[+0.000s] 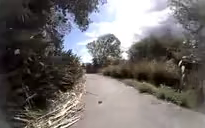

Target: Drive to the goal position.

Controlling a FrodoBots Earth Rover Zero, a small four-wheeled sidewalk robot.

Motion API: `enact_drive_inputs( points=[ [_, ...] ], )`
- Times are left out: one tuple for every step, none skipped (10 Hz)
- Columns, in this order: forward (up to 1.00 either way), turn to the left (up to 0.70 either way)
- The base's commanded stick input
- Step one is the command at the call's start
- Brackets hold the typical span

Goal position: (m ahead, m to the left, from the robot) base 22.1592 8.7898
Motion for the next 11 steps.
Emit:
enact_drive_inputs(
  points=[
    [0.70, 0.03],
    [0.70, 0.04],
    [0.70, 0.04],
    [0.70, 0.04],
    [0.70, 0.04],
    [0.70, 0.04],
    [0.85, 0.04],
    [0.85, 0.04],
    [0.85, 0.04],
    [0.85, 0.04],
    [0.85, 0.04]
  ],
)
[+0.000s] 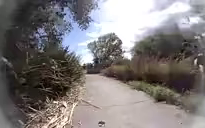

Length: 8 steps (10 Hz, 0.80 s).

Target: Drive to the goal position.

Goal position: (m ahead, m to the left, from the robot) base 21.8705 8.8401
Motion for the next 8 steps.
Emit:
enact_drive_inputs(
  points=[
    [0.85, 0.04],
    [0.85, 0.05],
    [0.85, 0.05],
    [0.85, 0.06],
    [0.85, 0.06],
    [1.00, 0.07],
    [1.00, 0.07],
    [1.00, 0.07]
  ],
)
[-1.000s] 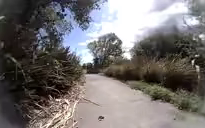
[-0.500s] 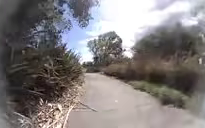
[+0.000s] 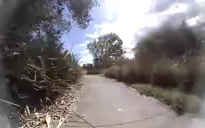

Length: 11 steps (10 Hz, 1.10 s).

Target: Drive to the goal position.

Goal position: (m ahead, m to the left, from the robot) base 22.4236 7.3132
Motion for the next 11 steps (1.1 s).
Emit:
enact_drive_inputs(
  points=[
    [1.00, 0.07],
    [1.00, 0.07],
    [1.00, 0.07],
    [1.00, 0.07],
    [1.00, 0.08],
    [1.00, 0.08],
    [1.00, 0.08],
    [1.00, 0.09],
    [1.00, 0.10],
    [1.00, 0.10],
    [1.00, 0.10]
  ],
)
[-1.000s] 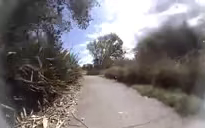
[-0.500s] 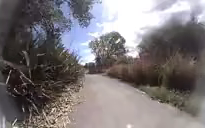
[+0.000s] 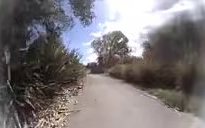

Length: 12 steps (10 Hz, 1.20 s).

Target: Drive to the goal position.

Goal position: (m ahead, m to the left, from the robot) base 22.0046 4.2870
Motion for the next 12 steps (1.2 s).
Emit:
enact_drive_inputs(
  points=[
    [1.00, 0.10],
    [1.00, 0.08],
    [1.00, 0.08],
    [1.00, 0.08],
    [1.00, 0.08],
    [1.00, 0.08],
    [1.00, 0.07],
    [1.00, 0.07],
    [1.00, 0.07],
    [1.00, 0.07],
    [1.00, 0.07],
    [1.00, 0.07]
  ],
)
